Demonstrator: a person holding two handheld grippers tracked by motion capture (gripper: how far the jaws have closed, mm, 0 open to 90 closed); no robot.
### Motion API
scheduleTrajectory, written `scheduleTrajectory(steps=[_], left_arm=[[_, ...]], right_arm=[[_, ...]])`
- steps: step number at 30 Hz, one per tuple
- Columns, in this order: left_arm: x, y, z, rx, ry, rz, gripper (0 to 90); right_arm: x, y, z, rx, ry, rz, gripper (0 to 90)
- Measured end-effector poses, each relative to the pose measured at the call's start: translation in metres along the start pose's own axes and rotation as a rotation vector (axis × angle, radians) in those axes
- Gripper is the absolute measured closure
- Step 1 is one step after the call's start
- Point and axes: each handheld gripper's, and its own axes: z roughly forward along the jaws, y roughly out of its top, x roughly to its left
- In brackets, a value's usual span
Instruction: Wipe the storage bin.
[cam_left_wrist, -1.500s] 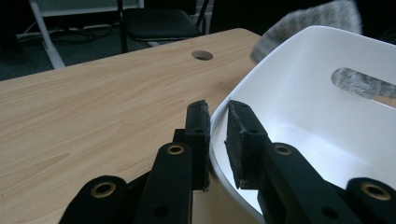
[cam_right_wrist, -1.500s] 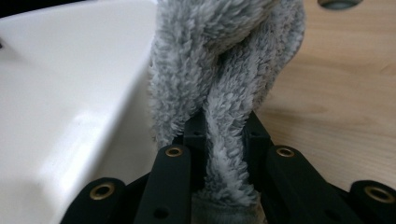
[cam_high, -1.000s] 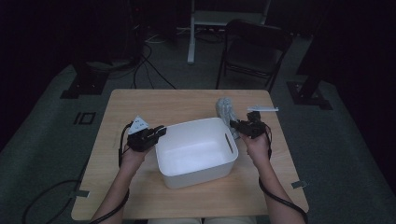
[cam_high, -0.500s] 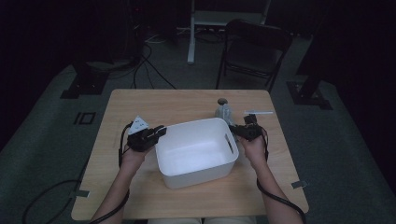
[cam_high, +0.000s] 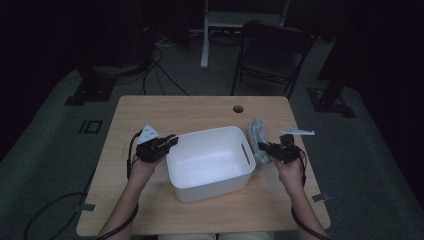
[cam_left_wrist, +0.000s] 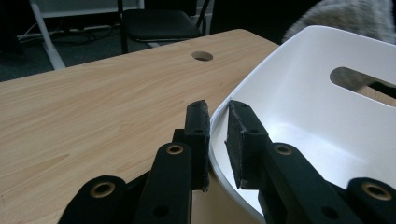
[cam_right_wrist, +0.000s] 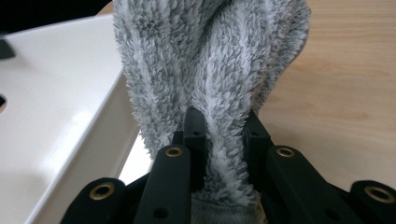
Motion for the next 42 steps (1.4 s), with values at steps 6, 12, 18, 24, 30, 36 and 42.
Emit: scheduleTrajectory(steps=[6, 12, 18, 24, 30, 36, 42], left_arm=[[-0.001, 0.0, 0.0, -0.002, 0.009, 0.001, 78.9], [-0.003, 0.0, 0.0, -0.002, 0.022, 0.005, 78.8], [-0.006, 0.0, 0.0, 0.004, 0.044, 0.003, 78.9], [-0.007, 0.0, 0.001, 0.003, 0.055, 0.003, 78.7], [-0.006, 0.0, 0.001, 0.003, 0.052, 0.001, 78.6], [-0.005, 0.0, 0.001, 0.004, 0.036, 0.005, 78.6], [-0.004, 0.001, 0.001, 0.011, 0.024, 0.009, 78.6]], right_arm=[[0.01, -0.021, -0.027, -0.018, 0.032, 0.003, 76.9], [0.029, -0.03, -0.029, -0.005, 0.046, -0.048, 76.7], [0.037, -0.031, -0.01, 0.031, 0.049, -0.067, 77.0], [0.029, -0.037, 0.015, 0.105, 0.032, -0.057, 77.5], [0.02, -0.042, 0.032, 0.132, 0.03, -0.024, 77.5], [0.011, -0.05, 0.051, 0.198, 0.024, 0.003, 77.4], [0.012, -0.034, 0.036, 0.124, 0.066, 0.021, 77.3]])
